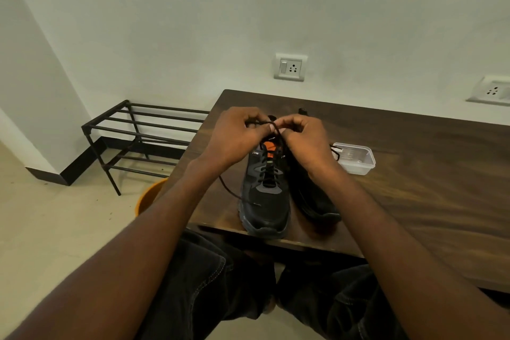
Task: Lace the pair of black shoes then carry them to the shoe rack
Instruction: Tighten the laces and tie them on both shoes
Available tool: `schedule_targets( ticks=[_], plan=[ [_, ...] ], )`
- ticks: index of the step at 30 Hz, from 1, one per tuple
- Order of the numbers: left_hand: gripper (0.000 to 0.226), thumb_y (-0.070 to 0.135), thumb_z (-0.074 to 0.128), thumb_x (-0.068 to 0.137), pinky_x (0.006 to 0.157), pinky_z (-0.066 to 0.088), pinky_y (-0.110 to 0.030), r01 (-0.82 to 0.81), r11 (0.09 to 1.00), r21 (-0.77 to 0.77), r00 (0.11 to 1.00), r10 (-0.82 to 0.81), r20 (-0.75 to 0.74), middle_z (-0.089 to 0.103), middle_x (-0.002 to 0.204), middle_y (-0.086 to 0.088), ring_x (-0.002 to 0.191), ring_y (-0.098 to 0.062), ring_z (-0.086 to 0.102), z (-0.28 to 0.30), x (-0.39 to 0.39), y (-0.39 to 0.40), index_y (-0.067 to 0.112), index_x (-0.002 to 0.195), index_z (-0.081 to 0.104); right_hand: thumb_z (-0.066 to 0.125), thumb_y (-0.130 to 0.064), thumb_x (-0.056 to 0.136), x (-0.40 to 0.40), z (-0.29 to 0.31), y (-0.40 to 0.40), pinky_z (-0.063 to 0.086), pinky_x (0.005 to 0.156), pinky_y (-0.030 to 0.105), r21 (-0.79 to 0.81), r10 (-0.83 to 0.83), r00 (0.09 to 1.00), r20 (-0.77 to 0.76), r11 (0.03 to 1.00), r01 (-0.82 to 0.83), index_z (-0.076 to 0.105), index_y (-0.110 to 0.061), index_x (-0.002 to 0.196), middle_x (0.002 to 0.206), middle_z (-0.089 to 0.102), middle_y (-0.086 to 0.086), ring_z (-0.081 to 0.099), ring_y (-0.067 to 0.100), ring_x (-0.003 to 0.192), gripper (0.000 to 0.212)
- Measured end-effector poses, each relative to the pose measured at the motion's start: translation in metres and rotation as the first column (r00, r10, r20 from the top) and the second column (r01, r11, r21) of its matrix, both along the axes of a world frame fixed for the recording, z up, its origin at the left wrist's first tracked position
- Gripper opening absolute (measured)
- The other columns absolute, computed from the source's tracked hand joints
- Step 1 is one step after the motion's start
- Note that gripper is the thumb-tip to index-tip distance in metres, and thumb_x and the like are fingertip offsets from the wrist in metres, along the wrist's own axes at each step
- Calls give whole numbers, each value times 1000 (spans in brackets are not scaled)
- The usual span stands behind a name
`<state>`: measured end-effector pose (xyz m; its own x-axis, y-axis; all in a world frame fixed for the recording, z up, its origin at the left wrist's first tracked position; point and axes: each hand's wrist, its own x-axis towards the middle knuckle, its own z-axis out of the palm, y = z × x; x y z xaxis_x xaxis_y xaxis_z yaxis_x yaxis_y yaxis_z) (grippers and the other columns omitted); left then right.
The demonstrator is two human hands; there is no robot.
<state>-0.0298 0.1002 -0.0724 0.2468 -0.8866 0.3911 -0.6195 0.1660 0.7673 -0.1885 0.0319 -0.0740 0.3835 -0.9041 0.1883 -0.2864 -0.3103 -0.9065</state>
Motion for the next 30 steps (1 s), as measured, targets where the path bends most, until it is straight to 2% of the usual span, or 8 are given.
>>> schedule_targets(
  ticks=[3,9,15,18,21,23,26,30],
  plan=[
    [23,30,68,97,41,21,-22,203,933,297,887,-46,-460,42,52,10,46,-8,31,9,3,3,11,83,71,65,-11,95,-4,0,4,49,76,14,-304,-106,994,-27,948,93,75,-26,92,102,68,-7,64,5,93,18],
    [24,34,62,102,42,12,-22,360,884,298,735,-73,-674,30,58,7,47,-7,19,5,11,0,22,81,65,75,-40,94,-7,1,13,54,77,24,-263,73,993,-94,960,-96,78,-22,99,95,72,-7,68,6,86,19],
    [27,38,67,99,42,18,-21,251,919,305,838,-49,-544,41,55,9,45,-7,27,0,9,0,13,93,73,72,-27,98,-24,11,-1,51,58,18,-16,-13,998,-61,1000,12,76,-20,79,75,75,-3,66,3,63,20],
    [29,38,69,98,51,41,-24,-185,912,365,983,170,74,59,60,8,54,-6,51,-15,21,-3,16,78,68,72,-29,98,-36,2,-16,57,61,28,-22,-222,954,-202,975,222,74,-21,75,78,75,4,72,13,67,24],
    [30,44,67,97,72,55,-36,-485,808,336,828,300,475,67,78,-3,78,-23,66,-34,36,-5,20,79,64,71,-29,95,-42,-7,-26,61,81,41,-166,-365,835,-411,931,326,70,-22,75,83,75,7,74,27,81,22],
    [30,43,65,98,78,59,-41,-412,815,407,881,242,406,70,78,-4,79,-24,69,-37,37,-8,19,80,66,72,-23,93,-38,-8,-25,63,83,44,-105,-231,870,-435,973,205,70,-26,94,94,76,5,75,24,82,3],
    [24,40,66,99,74,56,-35,-229,866,446,962,130,242,73,82,0,82,-16,70,-30,26,-12,20,87,69,80,-31,90,-28,-6,-18,61,85,45,-7,-14,876,-483,1000,12,60,-23,127,100,72,1,73,20,87,43],
    [12,29,75,93,77,56,-32,-104,912,397,989,53,138,73,84,2,83,-11,70,-25,17,-13,18,93,72,87,-34,82,-19,-11,-15,60,88,44,4,71,846,-529,997,-81,62,-22,123,98,72,0,71,20,90,49]
  ],
)
